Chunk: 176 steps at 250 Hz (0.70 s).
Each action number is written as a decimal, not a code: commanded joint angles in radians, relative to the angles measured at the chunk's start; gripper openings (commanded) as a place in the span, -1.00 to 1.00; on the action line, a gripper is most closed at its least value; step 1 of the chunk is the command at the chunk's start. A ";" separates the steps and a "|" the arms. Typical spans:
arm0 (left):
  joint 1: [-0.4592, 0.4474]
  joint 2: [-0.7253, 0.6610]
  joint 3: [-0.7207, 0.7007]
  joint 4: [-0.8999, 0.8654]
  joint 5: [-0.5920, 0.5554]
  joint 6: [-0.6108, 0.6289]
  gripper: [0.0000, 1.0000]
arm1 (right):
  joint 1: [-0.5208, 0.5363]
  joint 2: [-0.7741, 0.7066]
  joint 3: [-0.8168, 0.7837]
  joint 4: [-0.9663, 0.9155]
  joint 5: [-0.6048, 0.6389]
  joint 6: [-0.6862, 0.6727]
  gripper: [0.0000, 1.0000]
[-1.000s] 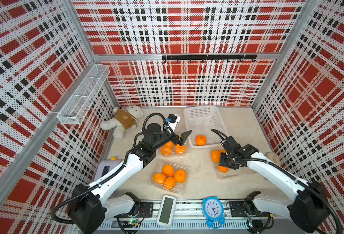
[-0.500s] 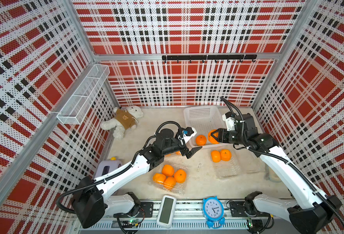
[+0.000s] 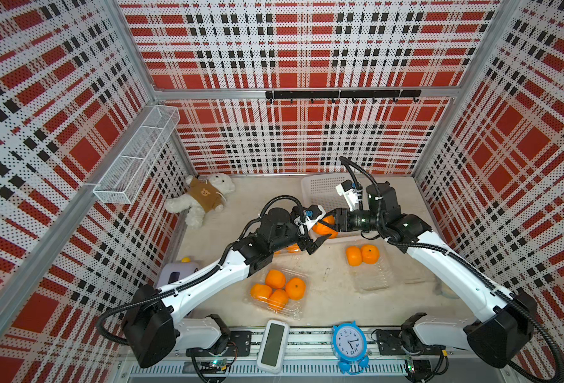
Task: Take oranges out of containers
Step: Pick up the orange from the packing box.
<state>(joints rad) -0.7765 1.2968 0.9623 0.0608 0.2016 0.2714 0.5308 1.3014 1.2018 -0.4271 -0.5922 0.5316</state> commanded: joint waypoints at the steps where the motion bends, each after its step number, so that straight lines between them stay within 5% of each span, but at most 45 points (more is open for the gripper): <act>1: 0.002 0.015 0.047 -0.012 -0.025 -0.003 0.83 | 0.006 0.014 -0.006 0.064 -0.033 0.007 -0.31; 129: 0.029 0.004 0.047 -0.012 0.061 -0.017 -0.15 | 0.006 0.038 0.018 0.018 -0.012 -0.015 -0.28; 141: 0.029 0.001 0.045 -0.006 0.070 -0.019 -0.28 | 0.007 0.040 0.024 0.007 -0.001 -0.019 -0.11; 161: 0.031 0.007 0.049 -0.008 0.086 -0.019 -0.37 | 0.008 0.043 0.039 -0.045 0.061 -0.033 0.48; 176: 0.031 0.018 0.062 -0.023 0.088 -0.017 -0.48 | 0.006 0.047 0.053 -0.089 0.102 -0.052 0.66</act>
<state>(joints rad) -0.7544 1.3159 0.9905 0.0223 0.2588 0.2592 0.5335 1.3312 1.2095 -0.4404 -0.5743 0.5320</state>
